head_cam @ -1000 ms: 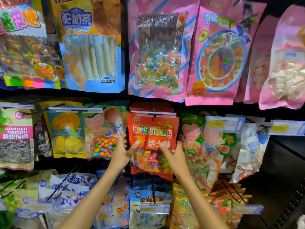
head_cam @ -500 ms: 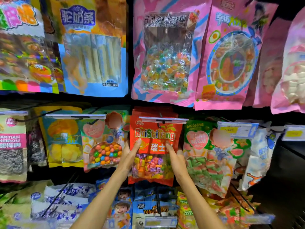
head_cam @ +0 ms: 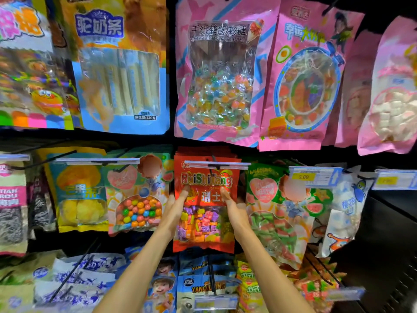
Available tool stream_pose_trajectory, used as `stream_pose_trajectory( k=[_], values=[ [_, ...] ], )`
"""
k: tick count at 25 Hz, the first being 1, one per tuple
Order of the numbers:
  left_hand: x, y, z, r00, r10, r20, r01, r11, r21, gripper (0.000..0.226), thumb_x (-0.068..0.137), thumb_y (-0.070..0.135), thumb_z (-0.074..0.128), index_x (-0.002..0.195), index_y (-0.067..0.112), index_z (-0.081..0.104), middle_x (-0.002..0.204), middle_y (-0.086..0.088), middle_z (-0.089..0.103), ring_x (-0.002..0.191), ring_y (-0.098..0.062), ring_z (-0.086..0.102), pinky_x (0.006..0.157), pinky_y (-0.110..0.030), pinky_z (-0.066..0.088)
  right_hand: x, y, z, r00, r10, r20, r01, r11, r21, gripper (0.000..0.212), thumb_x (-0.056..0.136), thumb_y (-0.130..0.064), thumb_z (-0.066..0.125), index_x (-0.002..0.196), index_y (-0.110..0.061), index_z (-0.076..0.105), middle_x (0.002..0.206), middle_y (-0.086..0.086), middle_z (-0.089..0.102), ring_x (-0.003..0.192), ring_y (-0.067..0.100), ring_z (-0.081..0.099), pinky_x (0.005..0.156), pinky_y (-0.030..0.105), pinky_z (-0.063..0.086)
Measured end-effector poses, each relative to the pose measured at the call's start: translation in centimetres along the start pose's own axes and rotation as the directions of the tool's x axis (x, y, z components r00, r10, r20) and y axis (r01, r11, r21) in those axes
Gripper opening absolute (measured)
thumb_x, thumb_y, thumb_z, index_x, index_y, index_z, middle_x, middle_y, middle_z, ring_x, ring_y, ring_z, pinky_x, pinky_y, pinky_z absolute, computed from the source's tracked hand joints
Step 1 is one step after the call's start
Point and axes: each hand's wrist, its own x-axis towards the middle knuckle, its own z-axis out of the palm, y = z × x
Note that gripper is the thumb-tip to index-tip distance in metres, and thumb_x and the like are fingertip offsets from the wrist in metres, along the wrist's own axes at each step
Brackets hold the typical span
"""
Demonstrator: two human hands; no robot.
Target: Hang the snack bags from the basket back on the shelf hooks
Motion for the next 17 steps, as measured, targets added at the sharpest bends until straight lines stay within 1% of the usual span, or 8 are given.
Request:
stream_pose_trajectory(
  k=[3,6,9,10,12,13,15,17],
  values=[
    [-2.3,1.7,0.2,1.000,0.009,-0.011,-0.009,1.000,-0.007,0.115,0.065,0.089,0.057,0.155,0.027,0.023,0.158,-0.001,0.031,0.142,-0.027,0.035,0.114,-0.055,0.031,-0.6,0.1,0.3,1.000,-0.018,0.003,0.018,0.999,0.027,0.114,0.072,-0.083,0.054,0.151,-0.005,0.027,0.162,0.012,0.019,0.147,0.032,0.025,0.116,0.053,0.023],
    [-3.8,2.5,0.5,1.000,0.028,0.003,-0.028,0.999,-0.043,0.109,0.074,0.079,0.059,0.157,0.023,0.016,0.161,-0.004,0.026,0.145,-0.027,0.030,0.114,-0.050,0.029,-1.3,0.2,0.2,1.000,-0.024,-0.004,0.024,0.999,0.044,0.099,0.086,-0.070,0.053,0.155,-0.006,0.020,0.159,0.013,0.027,0.146,0.031,0.027,0.116,0.049,0.025],
    [-5.4,2.9,0.4,1.000,0.020,-0.008,-0.021,0.995,-0.093,0.089,0.086,0.063,0.059,0.156,0.024,0.020,0.157,0.000,0.031,0.139,-0.022,0.038,0.105,-0.041,0.040,-2.0,0.6,-0.1,0.999,-0.042,-0.002,0.042,0.996,0.072,0.093,0.091,-0.063,0.052,0.157,-0.010,0.014,0.163,0.009,0.020,0.149,0.030,0.022,0.117,0.048,0.023],
    [-5.6,2.5,0.3,0.999,0.041,0.000,-0.041,0.996,-0.085,0.089,0.084,0.066,0.060,0.155,0.025,0.024,0.155,0.003,0.034,0.136,-0.020,0.041,0.104,-0.039,0.043,-2.3,0.8,-0.2,0.999,-0.054,0.007,0.053,0.995,0.082,0.093,0.091,-0.064,0.052,0.158,-0.012,0.013,0.164,0.007,0.018,0.149,0.029,0.020,0.118,0.048,0.022],
    [-6.9,2.3,-0.1,0.997,0.066,0.047,-0.064,0.997,-0.034,0.100,0.073,0.080,0.060,0.153,0.029,0.028,0.157,0.006,0.032,0.139,-0.018,0.038,0.111,-0.045,0.037,-3.2,1.2,-0.3,0.997,-0.071,0.039,0.068,0.995,0.079,0.093,0.090,-0.066,0.051,0.158,-0.016,0.012,0.164,0.003,0.017,0.150,0.028,0.019,0.118,0.049,0.021],
    [-7.9,2.5,-0.2,0.996,0.084,0.041,-0.084,0.996,-0.003,0.096,0.077,0.079,0.058,0.154,0.029,0.027,0.157,0.008,0.030,0.142,-0.018,0.034,0.114,-0.043,0.031,-3.6,1.4,-0.6,0.995,-0.094,0.037,0.091,0.993,0.077,0.092,0.090,-0.067,0.050,0.158,-0.017,0.013,0.164,0.002,0.017,0.150,0.027,0.019,0.119,0.049,0.021],
    [-9.6,2.4,-0.5,0.996,0.085,0.040,-0.088,0.994,0.061,0.077,0.093,0.060,0.050,0.155,0.026,0.022,0.158,0.007,0.025,0.145,-0.018,0.027,0.111,-0.037,0.027,-4.7,1.8,-1.1,0.993,-0.109,0.048,0.107,0.993,0.046,0.089,0.092,-0.065,0.050,0.158,-0.018,0.014,0.164,0.001,0.018,0.150,0.027,0.020,0.119,0.048,0.023],
    [-10.9,2.2,-0.8,0.998,0.036,0.056,-0.045,0.985,0.167,0.070,0.098,0.052,0.047,0.156,0.027,0.017,0.161,0.006,0.021,0.147,-0.019,0.024,0.112,-0.039,0.027,-5.6,2.3,-1.6,0.991,-0.104,0.087,0.104,0.995,0.009,0.085,0.094,-0.059,0.052,0.158,-0.016,0.016,0.163,0.002,0.021,0.148,0.025,0.024,0.116,0.045,0.027]
  ],
)
